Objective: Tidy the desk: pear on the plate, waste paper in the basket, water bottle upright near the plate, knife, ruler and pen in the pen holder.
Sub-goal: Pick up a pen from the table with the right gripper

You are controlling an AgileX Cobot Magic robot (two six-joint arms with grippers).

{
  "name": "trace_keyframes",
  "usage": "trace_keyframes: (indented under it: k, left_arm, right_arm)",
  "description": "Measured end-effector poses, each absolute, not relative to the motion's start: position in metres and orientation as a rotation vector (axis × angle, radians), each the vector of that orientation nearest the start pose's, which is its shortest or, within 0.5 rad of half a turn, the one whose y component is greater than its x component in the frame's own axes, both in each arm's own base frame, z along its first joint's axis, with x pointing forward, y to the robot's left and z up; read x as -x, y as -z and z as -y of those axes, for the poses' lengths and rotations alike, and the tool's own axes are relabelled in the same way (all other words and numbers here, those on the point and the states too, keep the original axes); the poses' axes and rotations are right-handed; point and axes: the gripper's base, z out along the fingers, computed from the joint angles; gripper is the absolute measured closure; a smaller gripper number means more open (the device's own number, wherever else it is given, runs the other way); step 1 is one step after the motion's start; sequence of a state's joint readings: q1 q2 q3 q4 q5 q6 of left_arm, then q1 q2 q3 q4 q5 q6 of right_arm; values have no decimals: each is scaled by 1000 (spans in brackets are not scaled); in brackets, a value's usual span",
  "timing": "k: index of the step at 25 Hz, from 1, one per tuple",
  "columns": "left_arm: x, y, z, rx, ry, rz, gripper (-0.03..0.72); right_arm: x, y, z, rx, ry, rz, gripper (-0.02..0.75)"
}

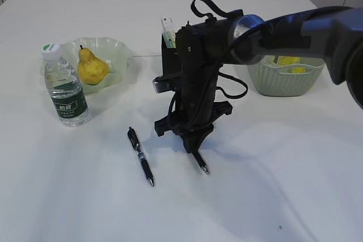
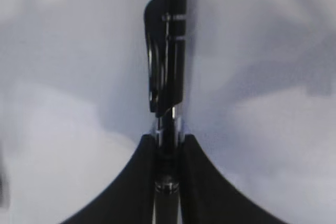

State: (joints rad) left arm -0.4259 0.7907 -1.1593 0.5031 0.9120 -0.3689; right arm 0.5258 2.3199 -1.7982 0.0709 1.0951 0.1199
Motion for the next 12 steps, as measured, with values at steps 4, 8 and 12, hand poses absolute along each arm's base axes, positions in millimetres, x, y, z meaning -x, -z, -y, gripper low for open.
trace_keyframes:
  k: [4, 8, 12]
  left_arm:
    - [-125, -449, 19, -114, -71, -1928, 413]
    - [-125, -449, 19, -114, -71, -1928, 414]
    - [-125, -449, 19, -114, -71, -1928, 414]
  right_arm:
    - [-400, -147, -239, 592, -115, -3078, 646]
    - [-413, -178, -247, 581, -163, -2984, 647]
    - [-424, -208, -253, 567, -211, -2879, 647]
